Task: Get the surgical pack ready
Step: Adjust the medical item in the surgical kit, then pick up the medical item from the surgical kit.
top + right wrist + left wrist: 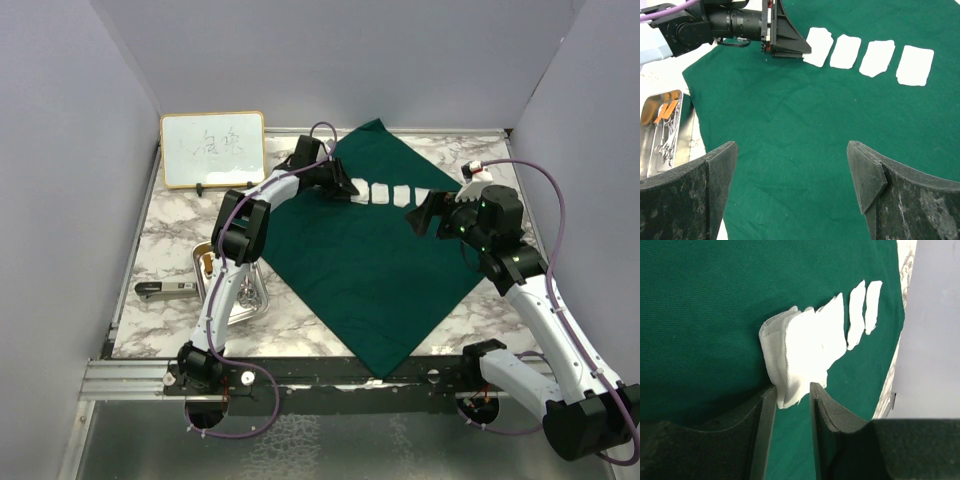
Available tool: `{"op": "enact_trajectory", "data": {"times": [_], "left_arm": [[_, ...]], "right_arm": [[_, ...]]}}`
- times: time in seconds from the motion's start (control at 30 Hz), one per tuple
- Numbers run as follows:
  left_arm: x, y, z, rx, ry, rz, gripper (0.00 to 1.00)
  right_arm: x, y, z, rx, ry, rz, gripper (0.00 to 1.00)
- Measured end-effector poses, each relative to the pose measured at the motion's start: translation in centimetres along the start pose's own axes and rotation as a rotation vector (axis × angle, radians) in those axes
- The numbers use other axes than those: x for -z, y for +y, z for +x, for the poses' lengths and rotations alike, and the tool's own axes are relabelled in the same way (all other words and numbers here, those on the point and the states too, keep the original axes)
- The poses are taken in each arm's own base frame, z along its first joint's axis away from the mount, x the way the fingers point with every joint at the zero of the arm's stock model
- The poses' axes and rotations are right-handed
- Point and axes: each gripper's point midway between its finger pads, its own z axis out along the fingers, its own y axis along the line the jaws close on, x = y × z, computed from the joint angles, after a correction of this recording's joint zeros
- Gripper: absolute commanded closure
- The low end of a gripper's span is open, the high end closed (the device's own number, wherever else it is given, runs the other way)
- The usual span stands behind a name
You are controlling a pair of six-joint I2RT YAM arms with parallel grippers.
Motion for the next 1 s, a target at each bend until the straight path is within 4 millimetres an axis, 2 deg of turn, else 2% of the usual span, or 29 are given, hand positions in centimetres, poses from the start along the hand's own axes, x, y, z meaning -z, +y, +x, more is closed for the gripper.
{"op": "enact_trajectory", "data": {"times": [0.37, 0.7, 0.77, 0.87, 1.0], "left_arm": [[-0.3, 0.0, 0.2, -0.003, -0.010, 0.033, 0.63], [0.8, 0.3, 0.8, -0.011, -0.020, -0.002, 0.61], [0.8, 0.2, 0.8, -0.010, -0.018, -0.004, 0.61], [0.8, 0.3, 0.8, -0.010, -0.020, -0.010, 0.62], [0.8, 0.5, 0.7, -0.010, -0.024, -0.019, 0.61]], "right_arm": [[0.0, 0.0, 0.0, 0.000, 0.000, 0.000, 0.07], [-0.3, 0.1, 0.1, -0.012, 0.007, -0.006, 0.10], [-0.9, 0.4, 0.4, -0.042, 0.020, -0.025, 0.11], [-3.1, 0.5, 1.4, -0.117, 0.071, -0.045, 0.14], [-7.3, -0.3, 4.9, -0.278, 0.202, -0.033, 0.22]]}}
